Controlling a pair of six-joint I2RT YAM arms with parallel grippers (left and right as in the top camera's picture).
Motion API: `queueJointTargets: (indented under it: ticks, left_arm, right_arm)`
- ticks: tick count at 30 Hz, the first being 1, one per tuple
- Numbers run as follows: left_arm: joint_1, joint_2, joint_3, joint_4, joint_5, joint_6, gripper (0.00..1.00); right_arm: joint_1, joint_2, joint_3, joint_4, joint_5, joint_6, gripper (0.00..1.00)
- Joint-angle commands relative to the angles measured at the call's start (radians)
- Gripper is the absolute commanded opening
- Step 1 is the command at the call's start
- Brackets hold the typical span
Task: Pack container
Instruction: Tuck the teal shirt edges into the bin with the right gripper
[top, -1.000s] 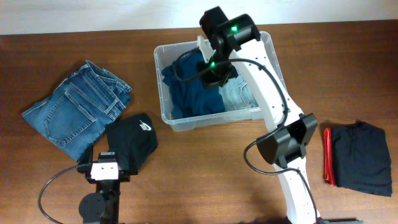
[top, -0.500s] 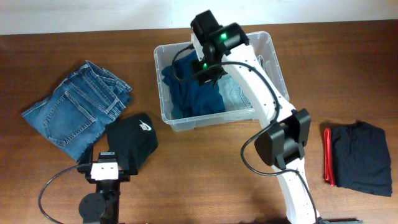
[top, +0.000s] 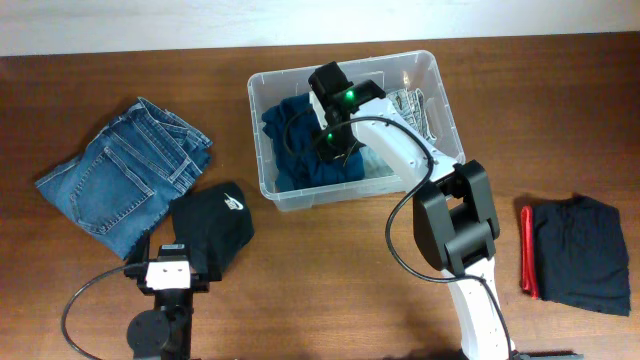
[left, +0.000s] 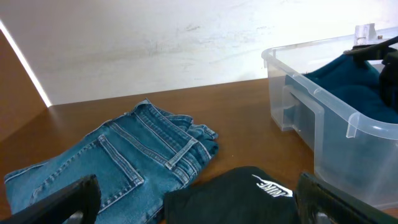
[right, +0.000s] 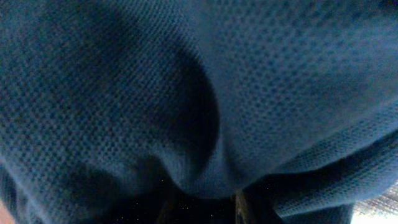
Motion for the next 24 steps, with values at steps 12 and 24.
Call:
queueJointTargets:
  ticks: [12,24]
  left_arm:
    - [0.004,-0.005,-0.007,0.001,0.011,0.016,1.0]
    - [0.004,-0.005,-0.007,0.001,0.011,0.016,1.0]
  right_arm:
    - [0.005,0.007,0.47,-0.449,-0.086,-0.021,0.28]
    - [0.029,0.015,0.276,-0.541,-0.087,-0.025,0.04]
